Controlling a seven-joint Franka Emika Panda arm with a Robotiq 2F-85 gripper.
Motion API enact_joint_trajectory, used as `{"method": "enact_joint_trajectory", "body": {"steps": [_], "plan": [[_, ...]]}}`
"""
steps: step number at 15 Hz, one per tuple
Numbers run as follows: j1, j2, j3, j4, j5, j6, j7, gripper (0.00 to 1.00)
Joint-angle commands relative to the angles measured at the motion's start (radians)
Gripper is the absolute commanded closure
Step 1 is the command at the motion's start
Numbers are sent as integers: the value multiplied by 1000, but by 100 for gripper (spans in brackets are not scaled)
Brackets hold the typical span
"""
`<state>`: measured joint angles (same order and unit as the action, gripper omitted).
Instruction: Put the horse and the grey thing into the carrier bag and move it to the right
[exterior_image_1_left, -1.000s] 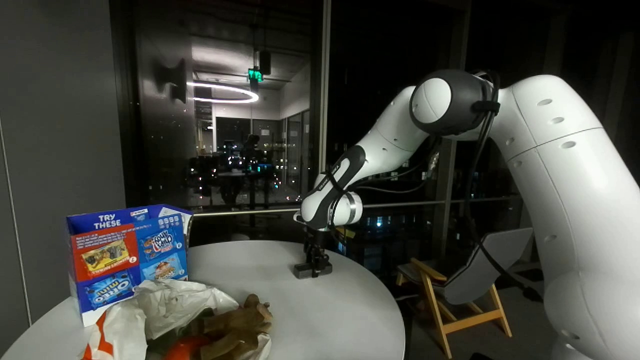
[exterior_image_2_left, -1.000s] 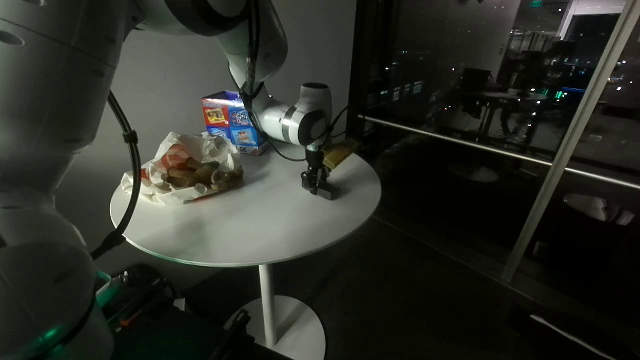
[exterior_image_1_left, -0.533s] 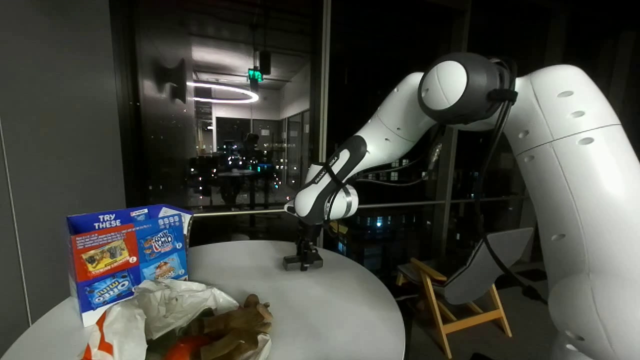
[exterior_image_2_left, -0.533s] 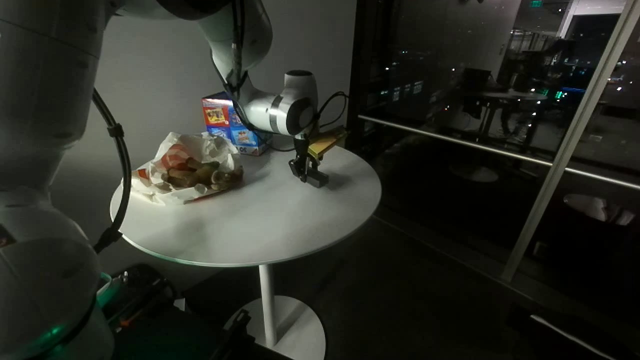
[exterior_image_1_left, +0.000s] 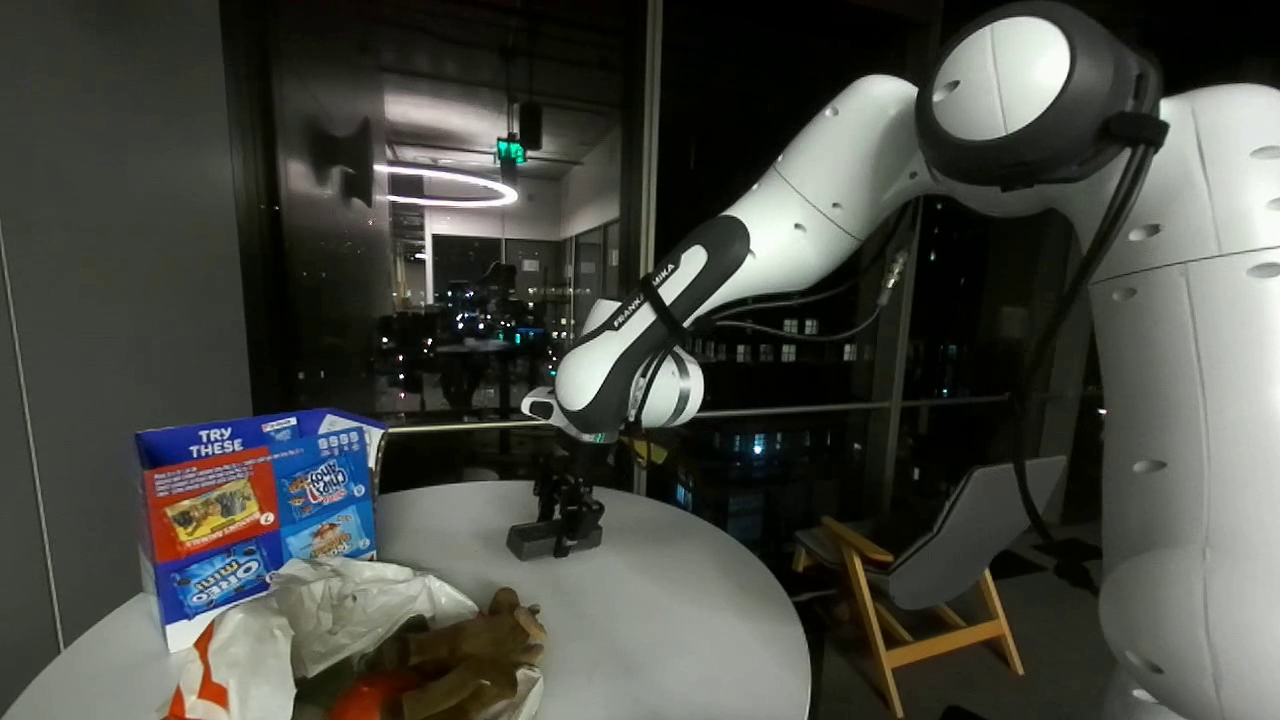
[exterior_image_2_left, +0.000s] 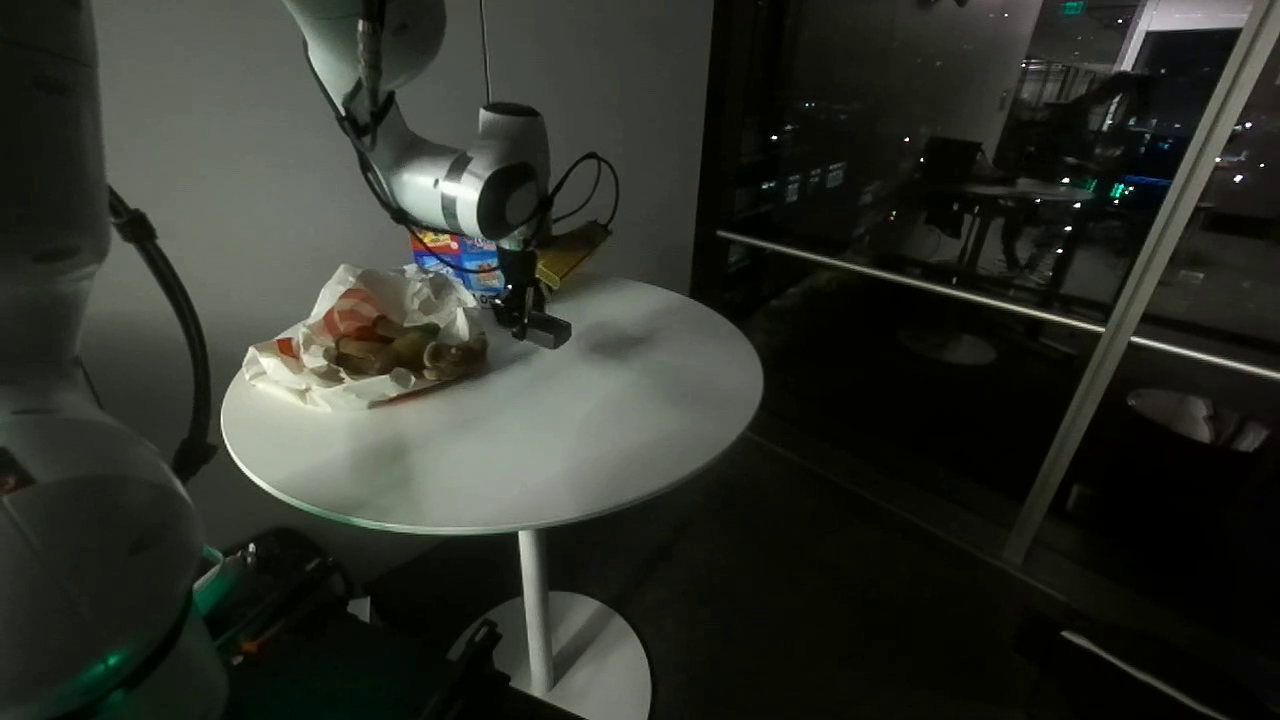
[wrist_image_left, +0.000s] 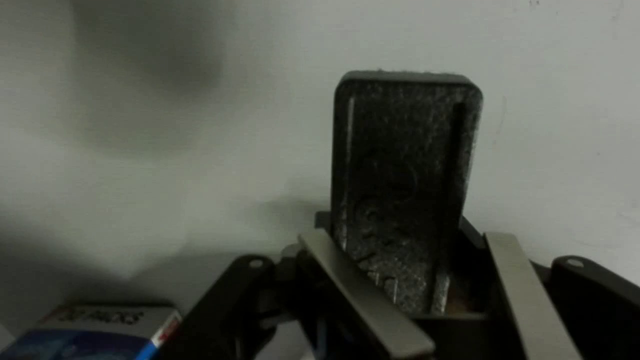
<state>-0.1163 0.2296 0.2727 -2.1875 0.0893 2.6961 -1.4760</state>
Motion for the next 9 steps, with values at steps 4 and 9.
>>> {"method": "enact_joint_trajectory", "body": {"steps": [4,9], "plan": [[52,-41,91,-116,167,126,-301,68],[49,-58,215,-157,273,255,-465,68]]}}
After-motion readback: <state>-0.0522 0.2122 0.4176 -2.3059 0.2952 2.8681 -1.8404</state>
